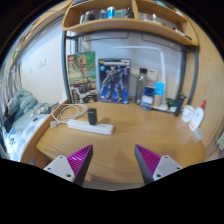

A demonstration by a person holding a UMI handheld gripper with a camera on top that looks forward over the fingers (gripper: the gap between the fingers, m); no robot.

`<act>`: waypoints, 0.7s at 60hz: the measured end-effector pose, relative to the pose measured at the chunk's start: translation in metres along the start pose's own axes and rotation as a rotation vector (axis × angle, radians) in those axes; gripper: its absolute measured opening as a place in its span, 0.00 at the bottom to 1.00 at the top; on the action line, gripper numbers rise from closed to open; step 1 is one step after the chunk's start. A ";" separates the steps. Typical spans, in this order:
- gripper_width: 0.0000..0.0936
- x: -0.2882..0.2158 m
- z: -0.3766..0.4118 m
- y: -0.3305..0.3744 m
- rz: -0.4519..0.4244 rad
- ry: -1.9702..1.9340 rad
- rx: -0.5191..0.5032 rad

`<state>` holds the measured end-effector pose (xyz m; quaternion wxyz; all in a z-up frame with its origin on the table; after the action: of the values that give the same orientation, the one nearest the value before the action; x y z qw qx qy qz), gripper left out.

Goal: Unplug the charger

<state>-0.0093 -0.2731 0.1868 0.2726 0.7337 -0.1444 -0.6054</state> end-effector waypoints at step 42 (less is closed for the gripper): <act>0.18 -0.073 0.080 -0.202 -0.031 -0.072 0.110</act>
<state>-0.1266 -0.0876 0.1208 0.2171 0.7275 -0.1760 -0.6267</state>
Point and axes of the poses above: the point between the fingertips, and its own axes, seen from behind it with the camera up: z to the left, x down, y backward, against the way the camera looks, the point moved 8 cm from there along y, backward, against the way the camera looks, and after that the axes turned 7 degrees about y, right-handed, at the moved point
